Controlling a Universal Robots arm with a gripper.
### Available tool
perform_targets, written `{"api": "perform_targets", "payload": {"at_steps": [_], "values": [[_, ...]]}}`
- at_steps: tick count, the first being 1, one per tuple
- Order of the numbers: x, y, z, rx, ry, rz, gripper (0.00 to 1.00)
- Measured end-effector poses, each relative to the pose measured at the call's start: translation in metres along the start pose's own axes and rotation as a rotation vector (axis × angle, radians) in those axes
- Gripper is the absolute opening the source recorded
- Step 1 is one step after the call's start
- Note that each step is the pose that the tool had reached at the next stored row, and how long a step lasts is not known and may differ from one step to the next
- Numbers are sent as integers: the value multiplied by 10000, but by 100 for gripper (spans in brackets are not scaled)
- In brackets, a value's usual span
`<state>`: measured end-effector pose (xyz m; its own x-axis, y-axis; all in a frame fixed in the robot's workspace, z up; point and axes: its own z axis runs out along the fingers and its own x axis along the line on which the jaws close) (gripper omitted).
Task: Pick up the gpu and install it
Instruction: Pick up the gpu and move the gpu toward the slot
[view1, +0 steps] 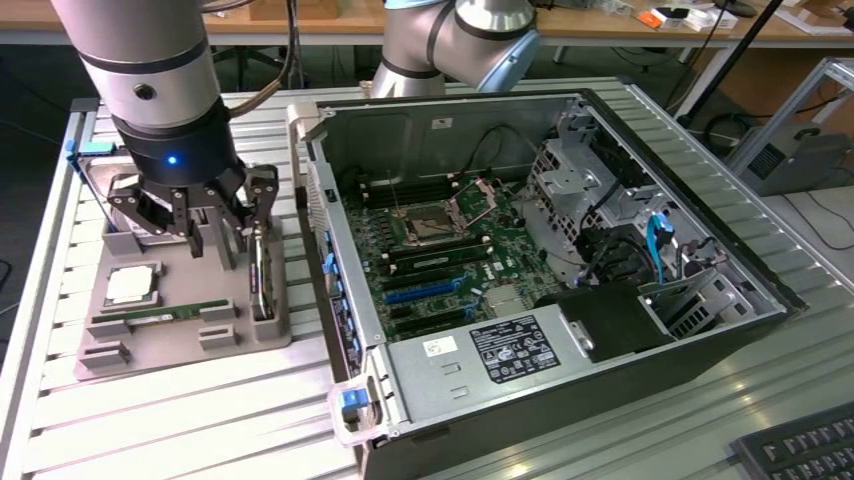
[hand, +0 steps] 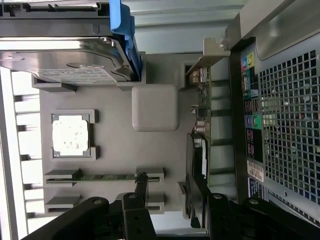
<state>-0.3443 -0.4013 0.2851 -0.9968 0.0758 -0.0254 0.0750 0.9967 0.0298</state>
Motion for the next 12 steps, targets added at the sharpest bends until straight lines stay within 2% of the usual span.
{"api": "perform_targets", "payload": {"at_steps": [3, 5, 7, 8, 9, 10, 12], "values": [[-53, 3, 29, 5, -1, -1, 48], [-190, 12, 96, 17, -2, -3, 48], [-242, 44, 155, 35, -4, -8, 48], [-245, 84, 191, 75, -7, -14, 48], [-240, 167, 265, 142, -13, -18, 48], [-243, 189, 334, 177, -14, -20, 48], [-257, 202, 407, 184, -14, -25, 48]]}}
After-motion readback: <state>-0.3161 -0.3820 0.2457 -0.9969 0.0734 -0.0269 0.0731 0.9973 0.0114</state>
